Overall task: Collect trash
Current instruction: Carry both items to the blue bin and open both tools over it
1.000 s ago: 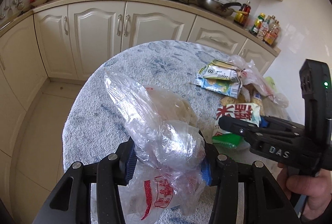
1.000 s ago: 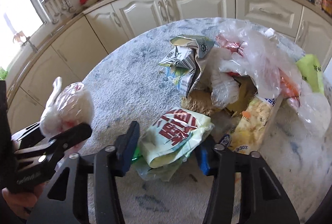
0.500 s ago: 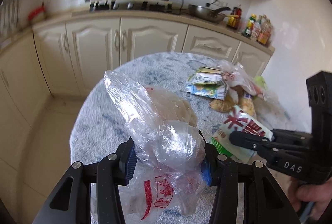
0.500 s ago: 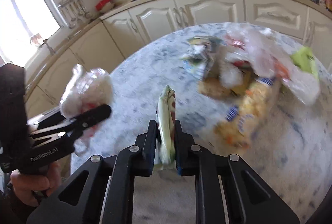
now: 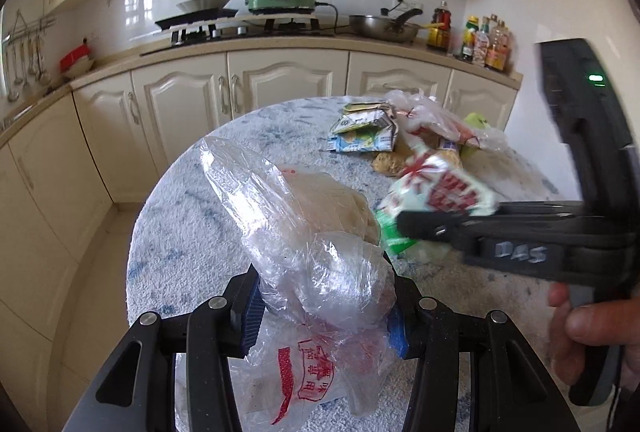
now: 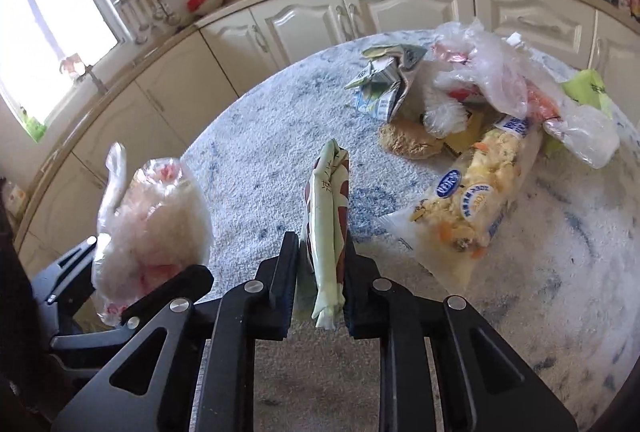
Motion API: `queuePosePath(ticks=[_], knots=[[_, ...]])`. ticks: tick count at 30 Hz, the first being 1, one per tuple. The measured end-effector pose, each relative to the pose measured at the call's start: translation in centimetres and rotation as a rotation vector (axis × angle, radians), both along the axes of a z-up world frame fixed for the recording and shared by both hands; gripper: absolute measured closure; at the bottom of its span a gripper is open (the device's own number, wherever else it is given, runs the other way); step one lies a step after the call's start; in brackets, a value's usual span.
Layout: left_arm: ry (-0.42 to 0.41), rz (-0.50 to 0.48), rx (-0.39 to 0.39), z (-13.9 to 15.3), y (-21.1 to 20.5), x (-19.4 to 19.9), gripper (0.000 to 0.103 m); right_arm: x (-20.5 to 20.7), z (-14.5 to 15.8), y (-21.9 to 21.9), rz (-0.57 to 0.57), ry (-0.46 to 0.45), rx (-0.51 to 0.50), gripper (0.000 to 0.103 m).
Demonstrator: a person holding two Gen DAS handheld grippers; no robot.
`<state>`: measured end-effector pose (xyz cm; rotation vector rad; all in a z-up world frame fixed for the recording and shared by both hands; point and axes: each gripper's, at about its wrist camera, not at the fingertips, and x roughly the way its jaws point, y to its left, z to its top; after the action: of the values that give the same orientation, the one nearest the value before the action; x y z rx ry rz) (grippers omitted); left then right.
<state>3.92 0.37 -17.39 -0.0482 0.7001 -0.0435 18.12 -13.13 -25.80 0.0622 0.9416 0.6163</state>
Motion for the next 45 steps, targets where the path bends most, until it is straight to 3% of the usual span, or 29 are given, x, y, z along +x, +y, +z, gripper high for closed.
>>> queuePosePath(ticks=[6,12,19,25,29,33,45], knots=[[-0.016,-0.021,-0.021,2.1,0.0,1.0,0.057,-1.7,2.7,-3.7,-0.084,-0.048,0.024,0.084],[-0.119,-0.122,-0.001,5.5,-4.1,0.7,0.057,-4.5,6.2,-10.4,-0.236,-0.125,0.046,0.084],[-0.239,-0.346,-0.015,8.6,-13.1,-0.4,0.057,-9.5,9.3,-22.6,-0.51,-0.187,0.044,0.084],[-0.257,-0.566,-0.083,8.1,-22.0,-1.0,0.057,-15.3,9.2,-33.4,-0.761,-0.183,0.004,0.084],[-0.195,-0.711,-0.126,6.2,-28.1,-1.0,0.057,-18.7,7.5,-39.7,-0.901,-0.151,-0.015,0.084],[-0.078,-0.819,-0.143,2.5,-34.2,-0.2,0.057,-20.4,4.2,-44.2,-0.993,-0.087,-0.023,0.084],[0.31,-0.945,-0.028,-12.3,-48.9,3.9,0.057,-19.0,-13.0,-51.9,-1.086,0.187,0.076,0.084]])
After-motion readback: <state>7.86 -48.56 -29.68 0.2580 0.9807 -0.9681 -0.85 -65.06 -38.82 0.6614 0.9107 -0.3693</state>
